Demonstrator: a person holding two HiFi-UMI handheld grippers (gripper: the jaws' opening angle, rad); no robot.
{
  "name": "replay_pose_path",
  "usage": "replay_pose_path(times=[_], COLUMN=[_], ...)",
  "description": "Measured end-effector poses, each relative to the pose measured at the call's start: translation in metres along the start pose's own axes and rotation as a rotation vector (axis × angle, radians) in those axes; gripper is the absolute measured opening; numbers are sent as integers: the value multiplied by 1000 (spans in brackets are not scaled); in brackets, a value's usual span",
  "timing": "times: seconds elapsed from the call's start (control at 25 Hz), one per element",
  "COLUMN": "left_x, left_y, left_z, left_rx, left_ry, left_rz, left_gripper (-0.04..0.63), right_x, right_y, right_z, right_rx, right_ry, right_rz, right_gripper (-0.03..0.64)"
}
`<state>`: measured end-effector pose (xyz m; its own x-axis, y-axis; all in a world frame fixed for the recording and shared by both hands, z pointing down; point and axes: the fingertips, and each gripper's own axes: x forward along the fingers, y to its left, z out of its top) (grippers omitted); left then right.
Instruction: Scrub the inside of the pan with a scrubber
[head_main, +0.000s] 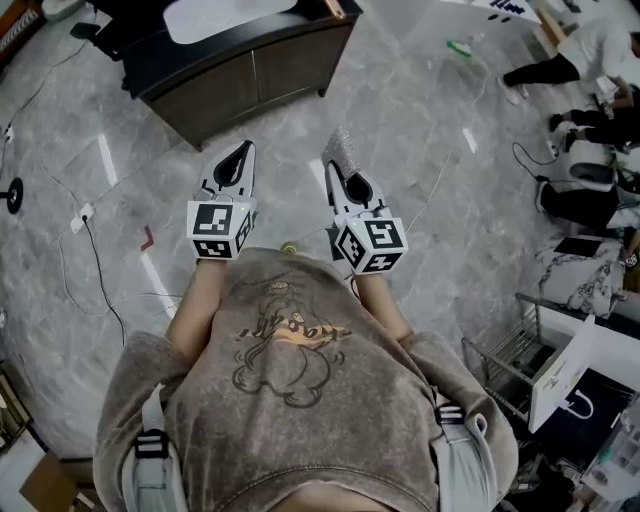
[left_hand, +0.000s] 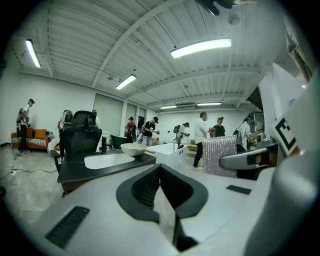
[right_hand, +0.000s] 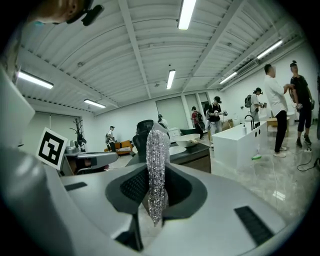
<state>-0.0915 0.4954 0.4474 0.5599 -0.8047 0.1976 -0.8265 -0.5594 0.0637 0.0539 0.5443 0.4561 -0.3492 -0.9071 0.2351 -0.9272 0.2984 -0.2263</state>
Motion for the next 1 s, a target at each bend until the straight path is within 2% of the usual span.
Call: replay_pose_path(times=[0.48, 0.72, 1.0], left_x=[40, 92, 164], left_y=[28, 50, 88], left_z=[4, 7, 24], left_rx=[-31, -45, -60], left_ry=[-1, 17, 24], left_rz=[52, 38, 31], left_gripper=[17, 17, 17], right_x=[32, 73, 143], right_y=[-36, -62, -94], right_z=[2, 13, 47], right_rx=[12, 19, 7], right_ry=[13, 16, 13], right_rz=[9, -3, -9], right_gripper=[80, 80, 80])
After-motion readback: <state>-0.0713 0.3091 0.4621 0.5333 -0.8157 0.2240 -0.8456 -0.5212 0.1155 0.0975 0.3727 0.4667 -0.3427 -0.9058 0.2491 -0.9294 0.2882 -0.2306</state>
